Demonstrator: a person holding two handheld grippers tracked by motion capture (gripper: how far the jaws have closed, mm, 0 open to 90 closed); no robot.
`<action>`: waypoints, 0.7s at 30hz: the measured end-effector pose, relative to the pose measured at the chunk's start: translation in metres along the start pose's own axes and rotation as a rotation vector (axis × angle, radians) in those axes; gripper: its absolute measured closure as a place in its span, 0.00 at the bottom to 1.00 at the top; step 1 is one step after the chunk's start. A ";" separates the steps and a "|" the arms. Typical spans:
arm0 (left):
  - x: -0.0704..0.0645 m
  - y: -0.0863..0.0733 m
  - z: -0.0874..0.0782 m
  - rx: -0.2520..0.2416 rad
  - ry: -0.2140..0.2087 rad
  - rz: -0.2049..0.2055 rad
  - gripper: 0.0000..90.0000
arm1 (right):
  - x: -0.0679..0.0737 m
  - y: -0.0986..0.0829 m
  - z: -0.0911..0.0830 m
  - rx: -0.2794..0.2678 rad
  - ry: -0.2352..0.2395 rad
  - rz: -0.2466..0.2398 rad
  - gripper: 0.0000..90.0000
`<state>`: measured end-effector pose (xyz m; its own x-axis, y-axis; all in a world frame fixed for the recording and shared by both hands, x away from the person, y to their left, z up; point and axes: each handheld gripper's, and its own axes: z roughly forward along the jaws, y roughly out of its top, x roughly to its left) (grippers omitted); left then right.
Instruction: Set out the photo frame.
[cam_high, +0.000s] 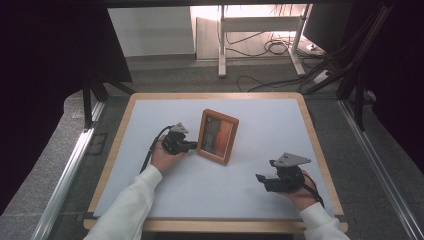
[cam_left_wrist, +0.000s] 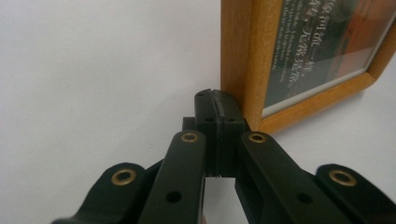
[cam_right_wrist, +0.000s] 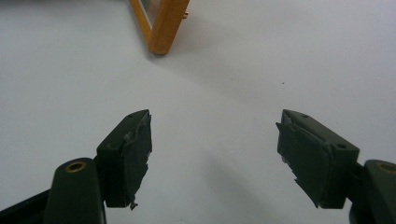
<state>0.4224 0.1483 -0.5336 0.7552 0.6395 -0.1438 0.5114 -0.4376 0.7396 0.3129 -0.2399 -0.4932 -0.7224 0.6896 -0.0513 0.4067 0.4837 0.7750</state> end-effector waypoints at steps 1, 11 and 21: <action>-0.001 0.000 0.000 -0.003 -0.003 -0.002 1.00 | 0.000 0.000 0.000 0.001 0.000 -0.002 0.29; -0.006 -0.004 -0.003 0.007 -0.016 0.023 1.00 | 0.000 0.000 0.000 0.001 -0.002 -0.003 0.29; -0.017 -0.005 -0.005 0.022 -0.029 0.061 1.00 | -0.001 0.000 0.000 -0.001 -0.003 -0.006 0.29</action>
<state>0.4050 0.1429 -0.5319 0.7967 0.5927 -0.1182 0.4727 -0.4892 0.7330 0.3133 -0.2403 -0.4929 -0.7229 0.6885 -0.0581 0.4015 0.4871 0.7756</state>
